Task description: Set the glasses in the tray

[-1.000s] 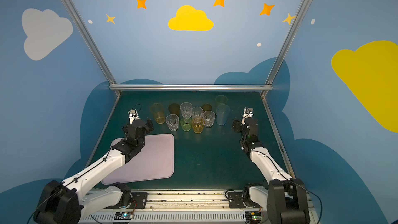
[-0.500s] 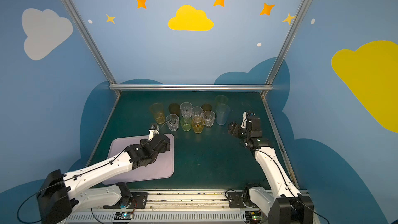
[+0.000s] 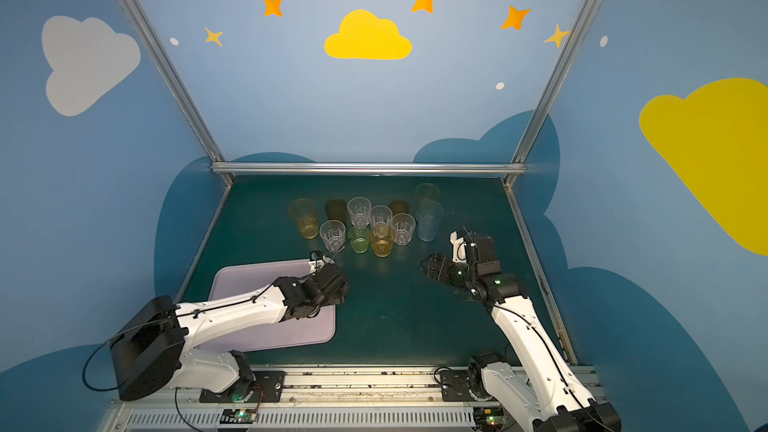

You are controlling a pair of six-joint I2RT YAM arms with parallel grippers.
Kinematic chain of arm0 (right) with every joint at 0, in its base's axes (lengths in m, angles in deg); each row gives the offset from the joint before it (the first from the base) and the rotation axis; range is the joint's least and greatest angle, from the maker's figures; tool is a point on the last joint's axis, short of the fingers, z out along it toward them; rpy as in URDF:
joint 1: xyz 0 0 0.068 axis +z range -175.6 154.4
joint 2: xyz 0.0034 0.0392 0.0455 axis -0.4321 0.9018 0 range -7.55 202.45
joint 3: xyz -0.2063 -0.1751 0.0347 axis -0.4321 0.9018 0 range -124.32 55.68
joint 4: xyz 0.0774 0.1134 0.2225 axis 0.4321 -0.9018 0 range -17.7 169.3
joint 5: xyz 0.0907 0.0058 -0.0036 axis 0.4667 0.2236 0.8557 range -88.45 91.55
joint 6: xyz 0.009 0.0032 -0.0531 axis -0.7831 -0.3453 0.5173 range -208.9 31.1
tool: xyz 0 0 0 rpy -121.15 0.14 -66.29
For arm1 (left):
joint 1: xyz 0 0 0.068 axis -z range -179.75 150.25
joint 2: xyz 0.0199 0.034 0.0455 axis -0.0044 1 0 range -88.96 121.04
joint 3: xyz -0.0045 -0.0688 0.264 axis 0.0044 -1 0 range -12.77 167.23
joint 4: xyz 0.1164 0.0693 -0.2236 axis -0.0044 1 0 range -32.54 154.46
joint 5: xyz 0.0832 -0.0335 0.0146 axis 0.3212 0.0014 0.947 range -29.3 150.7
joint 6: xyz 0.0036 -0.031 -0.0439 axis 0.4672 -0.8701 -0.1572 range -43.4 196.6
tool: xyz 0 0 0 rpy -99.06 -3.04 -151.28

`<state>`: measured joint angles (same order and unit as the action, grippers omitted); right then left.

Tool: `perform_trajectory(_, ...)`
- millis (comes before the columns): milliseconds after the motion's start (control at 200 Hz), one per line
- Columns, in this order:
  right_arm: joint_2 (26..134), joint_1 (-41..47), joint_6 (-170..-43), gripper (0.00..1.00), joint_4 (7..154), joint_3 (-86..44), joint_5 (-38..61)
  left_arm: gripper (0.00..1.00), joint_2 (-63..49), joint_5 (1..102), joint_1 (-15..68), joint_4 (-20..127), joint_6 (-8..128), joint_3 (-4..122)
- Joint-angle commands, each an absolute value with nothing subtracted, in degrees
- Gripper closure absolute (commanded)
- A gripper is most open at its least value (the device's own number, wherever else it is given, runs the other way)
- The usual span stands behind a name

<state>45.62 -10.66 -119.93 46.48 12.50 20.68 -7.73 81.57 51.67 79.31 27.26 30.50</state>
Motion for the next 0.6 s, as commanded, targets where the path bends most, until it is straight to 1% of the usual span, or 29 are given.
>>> perform_trajectory(0,44.33,-10.58,-120.43,0.13,44.07,13.88,22.20,0.30,-5.01,80.56,51.74,79.31,24.94,31.53)
perform_trajectory(180,42.32,-10.65,-120.89,0.13,43.90,16.71,21.95,0.46,-1.09,80.77,51.76,79.66,23.87,32.46)
perform_trajectory(230,41.62,-10.57,-121.27,0.13,43.36,16.85,21.30,0.48,-0.01,80.39,51.84,79.03,23.70,32.54)
perform_trajectory(340,39.39,-10.62,-122.37,0.13,43.04,19.78,20.43,0.62,1.63,80.02,52.27,78.52,23.53,32.93)
perform_trajectory(546,34.75,-10.57,-123.70,0.13,42.15,22.28,17.82,0.66,4.31,80.11,53.97,77.68,23.43,33.81)
perform_trajectory(596,33.99,-10.57,-123.67,0.13,41.71,22.52,17.79,0.69,4.79,80.06,54.33,77.59,23.21,34.08)
